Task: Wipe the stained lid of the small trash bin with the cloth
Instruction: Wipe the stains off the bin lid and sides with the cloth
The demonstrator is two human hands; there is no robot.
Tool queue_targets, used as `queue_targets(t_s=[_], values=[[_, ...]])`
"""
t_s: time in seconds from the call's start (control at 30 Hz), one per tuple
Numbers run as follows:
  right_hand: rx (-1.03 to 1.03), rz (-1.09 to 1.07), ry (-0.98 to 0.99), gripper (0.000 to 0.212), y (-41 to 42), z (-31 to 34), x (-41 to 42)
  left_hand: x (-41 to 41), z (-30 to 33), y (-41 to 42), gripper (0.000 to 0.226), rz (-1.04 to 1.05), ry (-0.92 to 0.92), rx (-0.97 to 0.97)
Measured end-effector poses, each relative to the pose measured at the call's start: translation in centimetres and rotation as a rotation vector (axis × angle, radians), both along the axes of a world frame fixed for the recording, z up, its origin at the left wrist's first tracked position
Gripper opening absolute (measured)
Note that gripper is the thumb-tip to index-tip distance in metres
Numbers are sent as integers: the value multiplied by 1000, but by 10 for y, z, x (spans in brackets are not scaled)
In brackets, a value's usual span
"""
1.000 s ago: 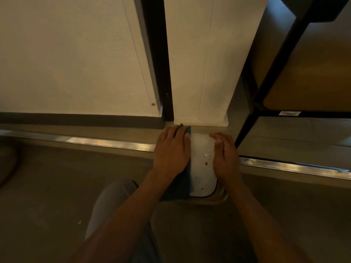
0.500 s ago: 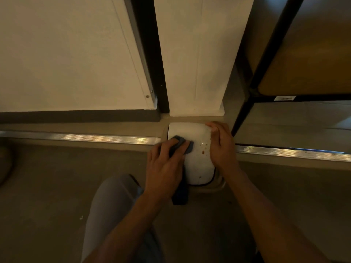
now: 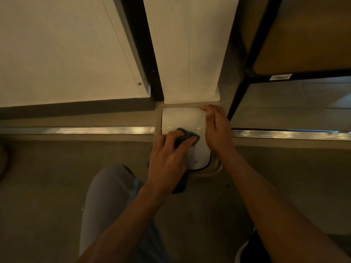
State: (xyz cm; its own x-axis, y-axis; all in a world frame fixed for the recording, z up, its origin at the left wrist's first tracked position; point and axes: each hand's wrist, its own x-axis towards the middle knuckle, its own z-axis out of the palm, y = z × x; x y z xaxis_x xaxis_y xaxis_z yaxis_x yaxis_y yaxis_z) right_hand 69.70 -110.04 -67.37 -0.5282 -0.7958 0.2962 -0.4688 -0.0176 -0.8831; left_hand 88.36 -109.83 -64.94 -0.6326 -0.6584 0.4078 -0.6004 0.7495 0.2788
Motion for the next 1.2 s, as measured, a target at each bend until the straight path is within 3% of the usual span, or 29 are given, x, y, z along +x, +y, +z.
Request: queue_targets(t_s=[0.17, 0.3, 0.4, 0.53, 0.67, 0.87, 0.93, 1.03, 1.2], values=[[8, -8, -9, 35, 0, 1, 0, 22, -9, 10, 53, -65, -28, 6], [14, -5, -16, 34, 1, 0, -1, 9, -1, -6, 44, 43, 32, -5], [21, -1, -17, 34, 3, 1, 1, 4, -7, 6, 41, -24, 9, -23], [21, -2, -14, 34, 2, 3, 2, 24, -12, 4, 59, -65, -34, -45], [-3, -9, 1, 31, 1, 1, -1, 0, 0, -7, 40, 29, 17, -41], [17, -6, -12, 34, 1, 1, 1, 19, -23, 21, 55, -137, -77, -23], [13, -7, -7, 35, 1, 1, 0, 26, -21, 7, 62, -91, -65, -53], [8, -5, -1, 37, 1, -1, -1, 8, -12, 0, 54, 11, -28, -39], [15, -7, -3, 35, 1, 0, 0, 19, -23, 25, 53, -161, -151, -41]])
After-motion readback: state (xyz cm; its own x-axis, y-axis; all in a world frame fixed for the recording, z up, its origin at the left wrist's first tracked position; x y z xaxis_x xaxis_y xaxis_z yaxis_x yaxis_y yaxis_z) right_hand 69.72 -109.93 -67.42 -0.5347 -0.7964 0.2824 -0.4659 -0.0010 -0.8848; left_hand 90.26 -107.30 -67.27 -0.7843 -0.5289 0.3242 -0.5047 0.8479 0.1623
